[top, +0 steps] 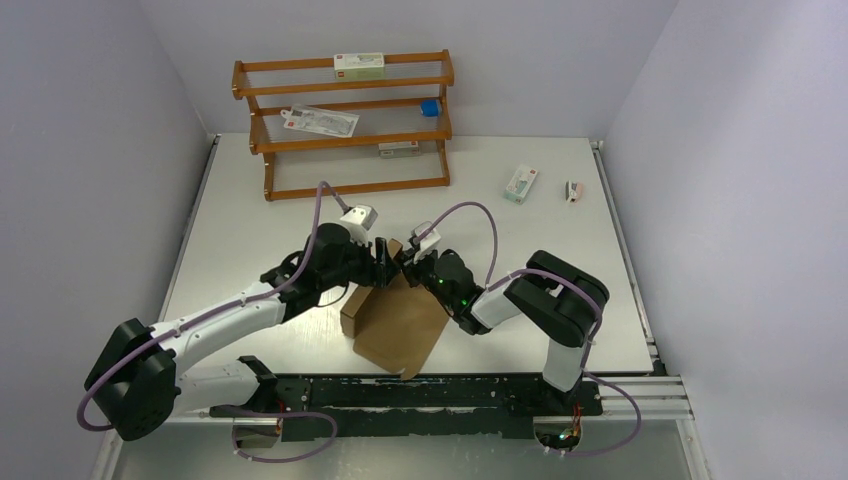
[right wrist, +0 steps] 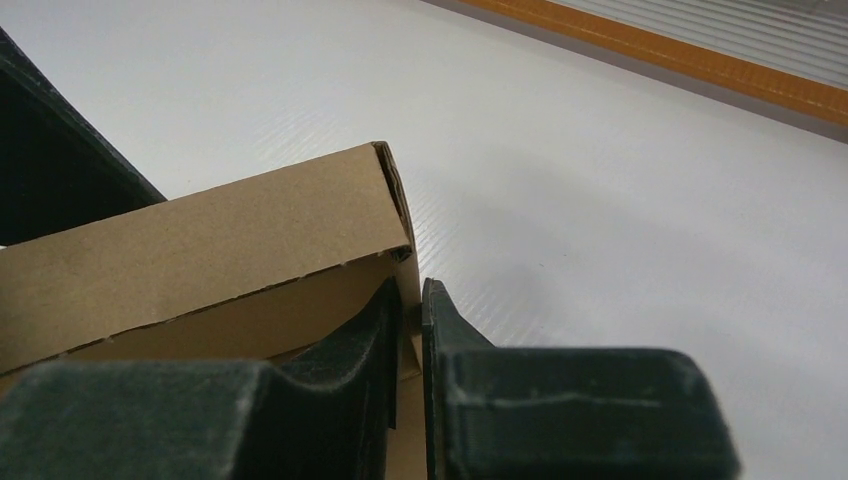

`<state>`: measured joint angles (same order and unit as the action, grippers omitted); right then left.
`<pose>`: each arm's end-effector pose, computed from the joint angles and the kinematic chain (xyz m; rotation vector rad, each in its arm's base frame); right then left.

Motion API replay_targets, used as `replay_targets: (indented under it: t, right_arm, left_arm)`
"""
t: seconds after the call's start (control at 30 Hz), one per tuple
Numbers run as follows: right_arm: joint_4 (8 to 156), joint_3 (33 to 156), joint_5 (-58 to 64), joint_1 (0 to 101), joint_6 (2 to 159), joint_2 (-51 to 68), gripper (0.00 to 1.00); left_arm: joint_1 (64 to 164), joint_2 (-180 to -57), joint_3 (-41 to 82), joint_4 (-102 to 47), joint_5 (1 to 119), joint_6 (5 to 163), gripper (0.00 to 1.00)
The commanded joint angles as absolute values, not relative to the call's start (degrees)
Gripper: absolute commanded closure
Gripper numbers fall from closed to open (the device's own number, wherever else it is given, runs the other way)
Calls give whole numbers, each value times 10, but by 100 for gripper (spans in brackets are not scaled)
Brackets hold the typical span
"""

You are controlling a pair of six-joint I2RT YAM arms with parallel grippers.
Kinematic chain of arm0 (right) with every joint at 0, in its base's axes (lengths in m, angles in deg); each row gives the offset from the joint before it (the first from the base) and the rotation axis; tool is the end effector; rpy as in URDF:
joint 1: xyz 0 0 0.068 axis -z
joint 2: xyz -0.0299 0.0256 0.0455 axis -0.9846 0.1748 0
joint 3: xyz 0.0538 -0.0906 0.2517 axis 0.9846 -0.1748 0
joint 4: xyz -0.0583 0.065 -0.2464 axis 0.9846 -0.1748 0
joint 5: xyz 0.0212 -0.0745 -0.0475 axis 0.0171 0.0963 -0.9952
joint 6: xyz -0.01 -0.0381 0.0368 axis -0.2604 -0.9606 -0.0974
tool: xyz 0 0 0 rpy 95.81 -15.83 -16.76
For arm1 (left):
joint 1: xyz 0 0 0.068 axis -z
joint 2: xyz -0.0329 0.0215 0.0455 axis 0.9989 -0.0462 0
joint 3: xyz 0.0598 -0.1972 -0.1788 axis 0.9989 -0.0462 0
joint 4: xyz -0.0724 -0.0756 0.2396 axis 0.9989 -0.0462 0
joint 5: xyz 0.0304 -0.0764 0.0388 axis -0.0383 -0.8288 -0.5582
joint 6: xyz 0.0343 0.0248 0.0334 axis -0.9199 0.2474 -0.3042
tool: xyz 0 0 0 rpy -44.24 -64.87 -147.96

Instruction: Fold the paper box

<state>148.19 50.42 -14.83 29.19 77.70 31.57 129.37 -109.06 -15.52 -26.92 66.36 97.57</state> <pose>0.2087 0.2459 0.1400 -0.5640 1.6354 0.5680 0.1874 -0.1708 0.2337 0.3348 2.1146 -0.7525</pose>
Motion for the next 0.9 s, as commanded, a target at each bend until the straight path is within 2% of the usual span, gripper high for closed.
replay_targets:
  t: [0.0,0.2,0.5,0.67,0.73,0.87]
  right_arm:
    - [1478,496,-158,291,786,304,83]
    - [1397,491,-156,291,795,235,55]
    - [1200,466,-204,292,855,78,25]
    - [1112,425,-251,293,903,-41,10]
    - [1093,399,-265,294,916,-96,3]
    - [1059,365,-293,295,937,-204,0]
  left_arm:
    - [1297,-1085,-115,-324,677,979,29]
    - [1296,-1080,-37,-446,785,952,27]
    - [1297,-1131,76,-588,777,888,23]
    - [1311,-1174,140,-647,744,824,23]
    - [1334,-1197,159,-667,770,805,23]
    - [1392,-1246,180,-691,863,801,23]
